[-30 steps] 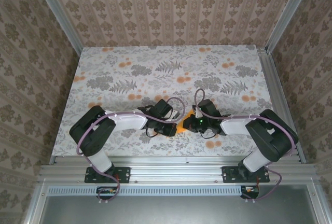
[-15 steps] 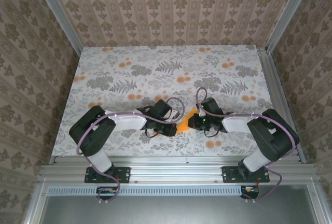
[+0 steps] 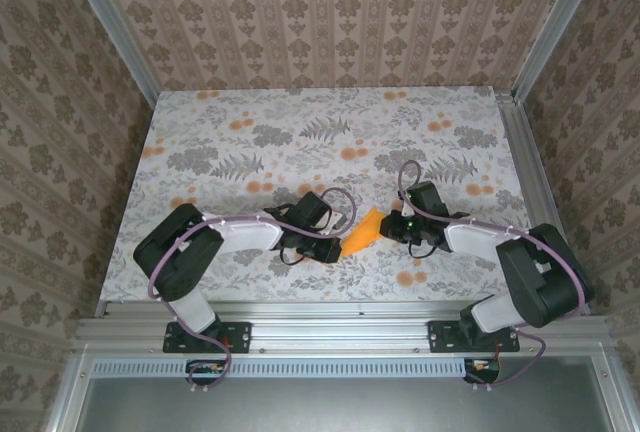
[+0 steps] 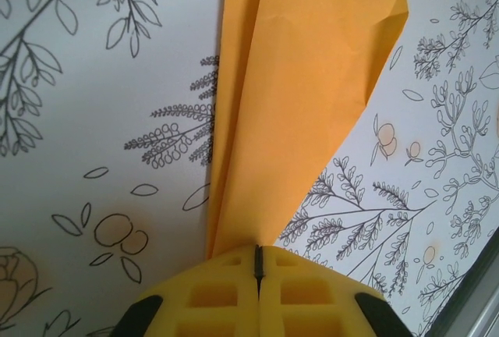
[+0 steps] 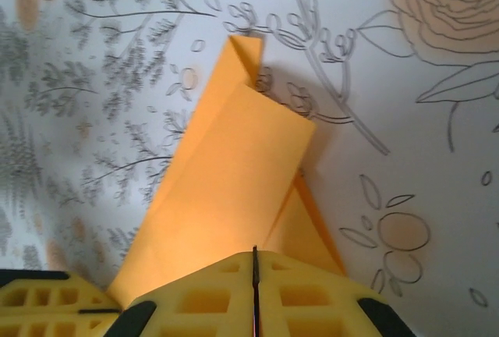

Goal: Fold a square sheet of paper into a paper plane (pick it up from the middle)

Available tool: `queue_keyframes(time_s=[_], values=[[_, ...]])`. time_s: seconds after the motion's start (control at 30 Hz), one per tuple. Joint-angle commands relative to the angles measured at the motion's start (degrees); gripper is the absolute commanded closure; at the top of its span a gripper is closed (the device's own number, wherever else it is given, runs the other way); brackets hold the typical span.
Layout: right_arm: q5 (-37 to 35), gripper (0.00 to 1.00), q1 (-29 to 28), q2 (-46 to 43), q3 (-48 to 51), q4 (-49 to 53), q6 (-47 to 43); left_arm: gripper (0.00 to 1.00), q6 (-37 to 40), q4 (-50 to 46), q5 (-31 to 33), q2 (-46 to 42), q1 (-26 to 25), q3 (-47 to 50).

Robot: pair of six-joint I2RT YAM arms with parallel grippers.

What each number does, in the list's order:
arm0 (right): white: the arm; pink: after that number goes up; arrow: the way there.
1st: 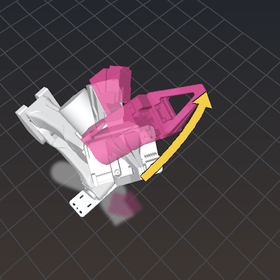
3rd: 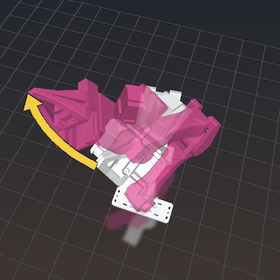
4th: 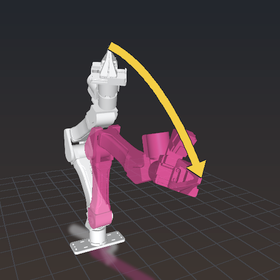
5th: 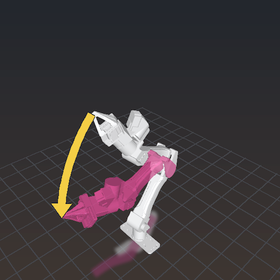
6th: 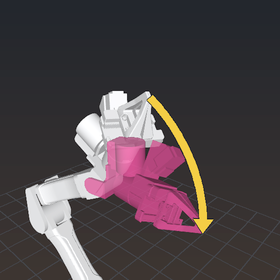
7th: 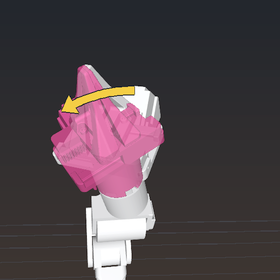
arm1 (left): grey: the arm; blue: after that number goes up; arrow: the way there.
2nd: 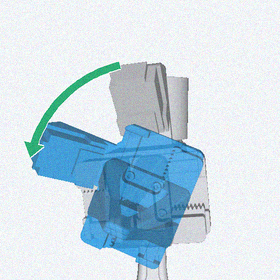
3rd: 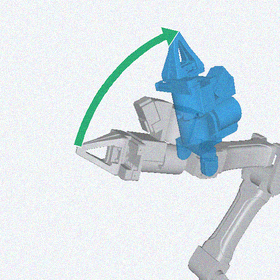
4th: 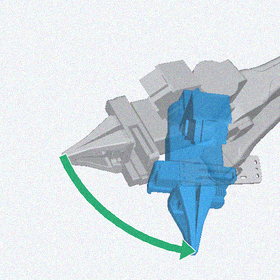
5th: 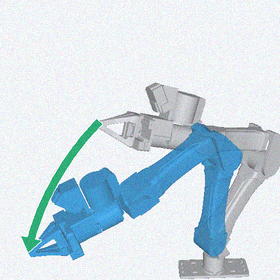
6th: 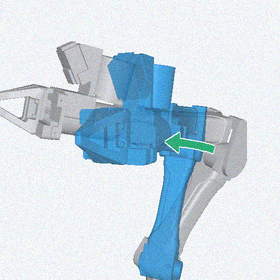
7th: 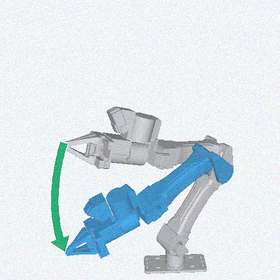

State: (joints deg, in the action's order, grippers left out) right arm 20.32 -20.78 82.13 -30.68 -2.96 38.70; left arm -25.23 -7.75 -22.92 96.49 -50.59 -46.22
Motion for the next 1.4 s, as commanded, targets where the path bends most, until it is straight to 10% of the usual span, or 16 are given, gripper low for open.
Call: queue_keyframes(time_s=[0.0,0.43,0.7,1.13,1.37], values=[[3.0,0.87,1.1,-4.2,1.0,0.9,1.5,0.9,1.4,-8.0,2.0,0.2,-0.4,-1.1],[8.3,0.68,4.8,-9.4,3.0,1.5,2.7,0.53,3.5,-15.2,6.8,-5.1,-2.0,-9.9],[9.1,0.63,5.7,-9.6,3.8,0.8,2.7,0.48,9.5,-23.2,14.2,-1.0,-6.0,-17.0],[9.9,0.61,7.6,-12.3,4.9,2.4,2.4,0.52,11.6,-25.3,20.3,7.1,-6.4,-21.2],[10.5,0.61,7.7,-12.2,5.1,1.9,2.9,0.76,10.5,-23.8,18.4,5.5,-4.9,-19.2]])
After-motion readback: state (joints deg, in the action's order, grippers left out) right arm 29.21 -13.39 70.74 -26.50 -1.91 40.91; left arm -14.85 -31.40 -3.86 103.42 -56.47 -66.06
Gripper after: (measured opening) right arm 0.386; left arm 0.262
